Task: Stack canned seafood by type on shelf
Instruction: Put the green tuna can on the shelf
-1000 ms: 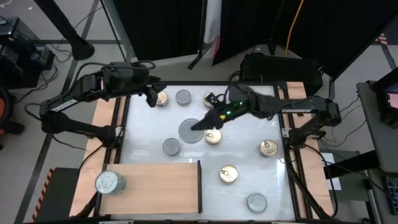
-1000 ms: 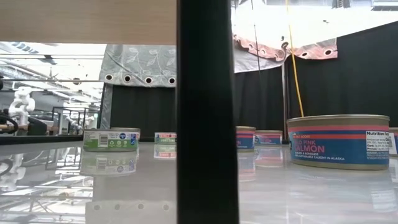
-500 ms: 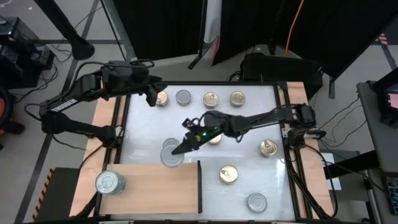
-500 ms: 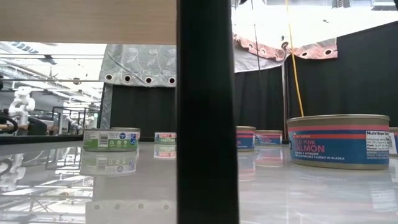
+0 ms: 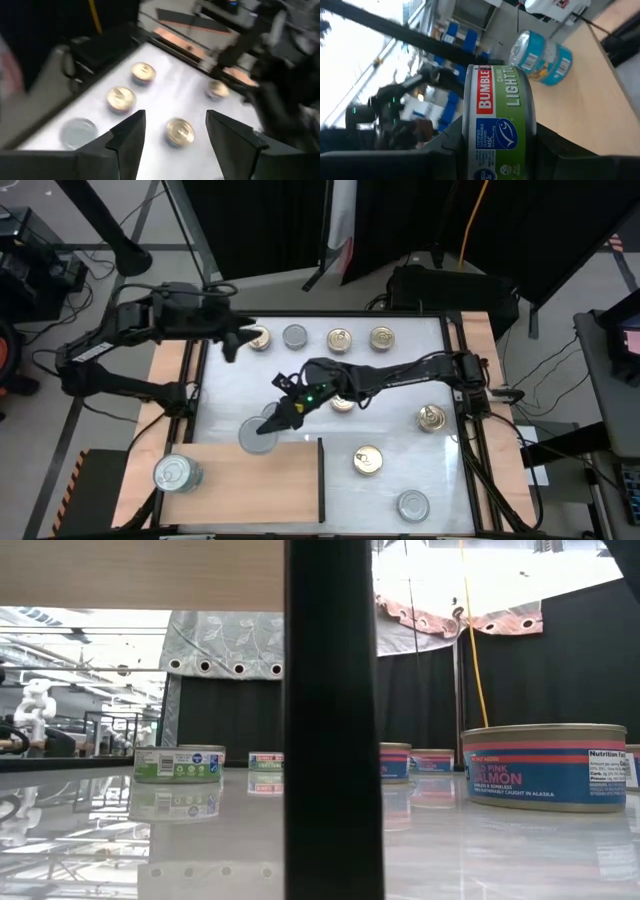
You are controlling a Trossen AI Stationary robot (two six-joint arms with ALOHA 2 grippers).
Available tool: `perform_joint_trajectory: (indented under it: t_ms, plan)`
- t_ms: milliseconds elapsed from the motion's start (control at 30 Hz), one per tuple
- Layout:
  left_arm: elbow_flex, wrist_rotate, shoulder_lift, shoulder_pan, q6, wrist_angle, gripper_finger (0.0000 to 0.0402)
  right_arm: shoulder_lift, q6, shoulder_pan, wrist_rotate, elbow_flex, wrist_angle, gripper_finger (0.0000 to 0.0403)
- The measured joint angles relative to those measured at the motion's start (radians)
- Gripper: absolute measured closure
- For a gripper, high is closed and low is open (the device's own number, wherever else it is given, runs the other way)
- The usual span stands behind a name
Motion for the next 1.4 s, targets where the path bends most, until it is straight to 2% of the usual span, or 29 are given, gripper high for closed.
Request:
perform_joint_trajectory:
  t_ms: [133, 233, 333, 533, 700, 867, 1000, 1200, 1400]
  plan:
    - [0.000, 0.080, -0.074, -0.023, -0.101, -0.053, 0.0187, 0.000, -0.073, -0.016, 0.001, 0.060, -0.086, 0.0273]
    - [0.000, 0.143, -0.134, -0.038, -0.222, -0.095, 0.0187, 0.000, -0.024, -0.028, 0.008, 0.083, -0.096, 0.0273]
    - [0.000, 0.255, -0.180, -0.045, -0.366, -0.158, 0.0187, 0.000, 0.015, -0.037, 0.022, 0.090, -0.097, 0.0273]
    - [-0.027, 0.419, -0.229, -0.067, -0.607, -0.219, 0.0187, 0.000, 0.044, -0.050, 0.031, 0.089, -0.071, 0.0273]
    - [-0.053, 0.447, -0.234, -0.079, -0.646, -0.222, 0.0175, 0.000, 0.045, -0.059, 0.033, 0.089, -0.045, 0.0273]
    - [-0.125, 0.476, -0.230, -0.083, -0.647, -0.128, 0.0124, -0.002, 0.046, -0.067, 0.039, 0.089, -0.034, 0.0273]
    - [-0.196, 0.496, -0.210, -0.099, -0.647, -0.027, 0.0092, -0.001, 0.044, -0.068, 0.087, 0.089, -0.034, 0.0273]
    - [-0.259, 0.513, -0.185, -0.139, -0.643, 0.058, 0.0086, -0.001, 0.044, -0.075, 0.111, 0.089, -0.036, 0.0273]
    - [-0.269, 0.514, -0.163, -0.181, -0.616, 0.094, 0.0087, -0.001, 0.044, -0.091, 0.111, 0.089, -0.035, 0.0273]
